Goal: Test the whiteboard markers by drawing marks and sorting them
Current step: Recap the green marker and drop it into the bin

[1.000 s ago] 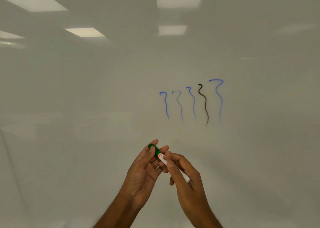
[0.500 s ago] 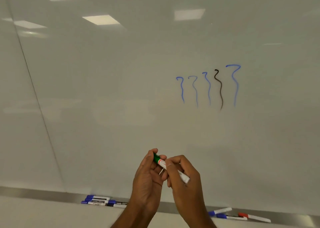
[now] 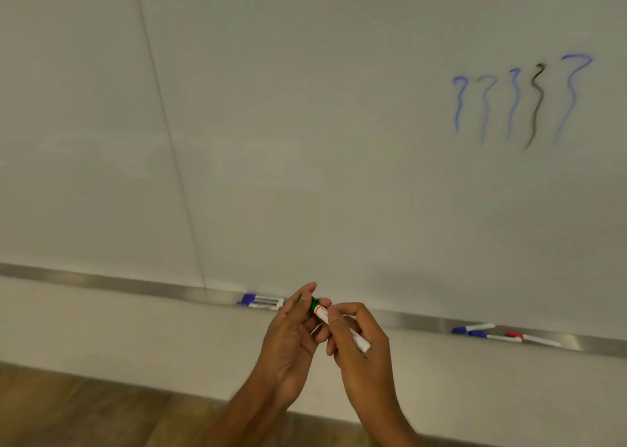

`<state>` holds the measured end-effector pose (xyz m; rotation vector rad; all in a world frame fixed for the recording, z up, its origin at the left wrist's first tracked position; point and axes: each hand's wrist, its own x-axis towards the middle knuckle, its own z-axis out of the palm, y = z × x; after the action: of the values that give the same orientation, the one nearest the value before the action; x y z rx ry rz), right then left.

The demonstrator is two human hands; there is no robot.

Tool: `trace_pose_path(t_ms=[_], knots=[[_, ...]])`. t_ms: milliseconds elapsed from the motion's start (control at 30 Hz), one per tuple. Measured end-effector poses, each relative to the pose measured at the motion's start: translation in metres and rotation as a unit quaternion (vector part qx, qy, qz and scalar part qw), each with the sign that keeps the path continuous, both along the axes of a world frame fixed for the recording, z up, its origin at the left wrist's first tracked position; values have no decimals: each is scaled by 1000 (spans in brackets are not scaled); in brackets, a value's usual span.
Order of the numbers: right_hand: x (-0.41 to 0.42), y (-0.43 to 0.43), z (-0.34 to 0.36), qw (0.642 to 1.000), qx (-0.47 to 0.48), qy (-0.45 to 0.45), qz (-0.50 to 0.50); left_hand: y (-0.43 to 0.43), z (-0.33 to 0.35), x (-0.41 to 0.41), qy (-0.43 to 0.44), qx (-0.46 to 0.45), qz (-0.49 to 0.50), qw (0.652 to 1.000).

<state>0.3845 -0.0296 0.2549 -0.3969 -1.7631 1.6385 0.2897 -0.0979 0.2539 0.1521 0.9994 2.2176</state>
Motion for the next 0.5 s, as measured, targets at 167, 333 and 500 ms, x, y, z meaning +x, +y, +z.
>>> trace_pose_path(t_ms=[167,333,500], knots=[[0,-64,-31,998,16,-54,-2,-71,-35,-13,-5,-13,9,1000],[7,-91,-72,986,100,-137,0,-120,-70,-15,23,-41,45,998],[11,-105,-119,955,191,-223,27,-149,-118,-5,94,-122,53,987]])
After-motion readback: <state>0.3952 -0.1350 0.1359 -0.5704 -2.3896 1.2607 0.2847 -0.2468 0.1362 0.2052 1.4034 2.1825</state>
